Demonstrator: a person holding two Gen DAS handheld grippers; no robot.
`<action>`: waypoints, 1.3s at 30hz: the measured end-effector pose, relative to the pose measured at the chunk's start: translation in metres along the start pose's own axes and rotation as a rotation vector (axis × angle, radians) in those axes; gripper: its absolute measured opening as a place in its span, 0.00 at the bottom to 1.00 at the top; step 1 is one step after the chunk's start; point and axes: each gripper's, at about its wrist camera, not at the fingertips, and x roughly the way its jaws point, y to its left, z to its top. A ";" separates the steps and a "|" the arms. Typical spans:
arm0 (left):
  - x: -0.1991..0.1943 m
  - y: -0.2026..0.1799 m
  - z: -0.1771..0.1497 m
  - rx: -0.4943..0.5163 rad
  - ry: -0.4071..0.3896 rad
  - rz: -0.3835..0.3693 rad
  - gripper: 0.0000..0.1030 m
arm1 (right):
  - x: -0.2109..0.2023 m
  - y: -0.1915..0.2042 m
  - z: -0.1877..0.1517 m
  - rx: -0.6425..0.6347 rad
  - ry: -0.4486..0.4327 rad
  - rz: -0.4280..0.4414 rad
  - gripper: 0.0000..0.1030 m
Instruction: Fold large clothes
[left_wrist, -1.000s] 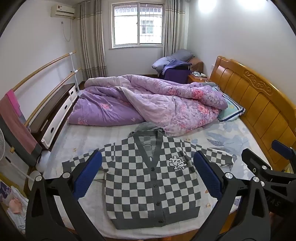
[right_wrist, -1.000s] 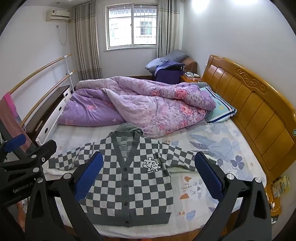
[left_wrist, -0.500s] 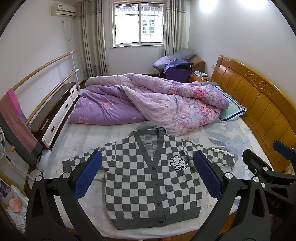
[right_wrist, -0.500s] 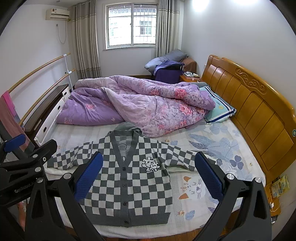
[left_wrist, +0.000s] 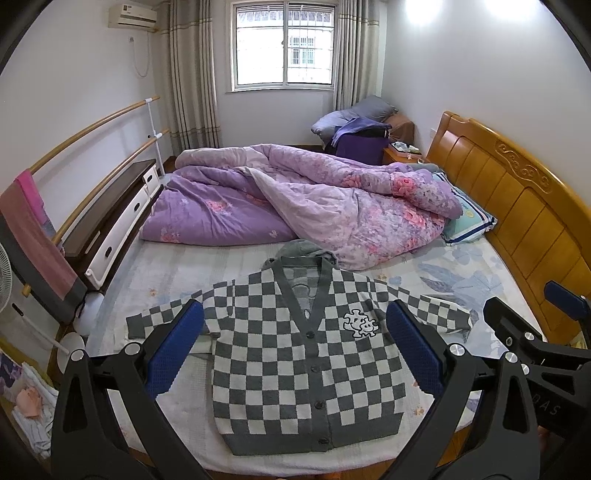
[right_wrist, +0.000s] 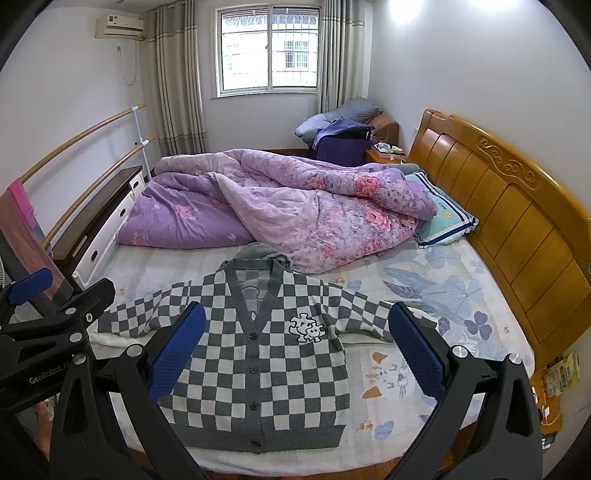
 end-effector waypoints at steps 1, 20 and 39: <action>0.000 0.000 -0.001 0.000 0.000 0.001 0.95 | 0.000 0.000 0.001 -0.001 0.001 0.001 0.93; 0.010 0.017 0.001 -0.024 0.013 0.014 0.95 | 0.013 0.012 0.009 -0.008 0.018 0.040 0.93; 0.020 0.040 0.000 -0.030 0.030 0.002 0.95 | 0.023 0.037 0.013 -0.003 0.041 0.032 0.93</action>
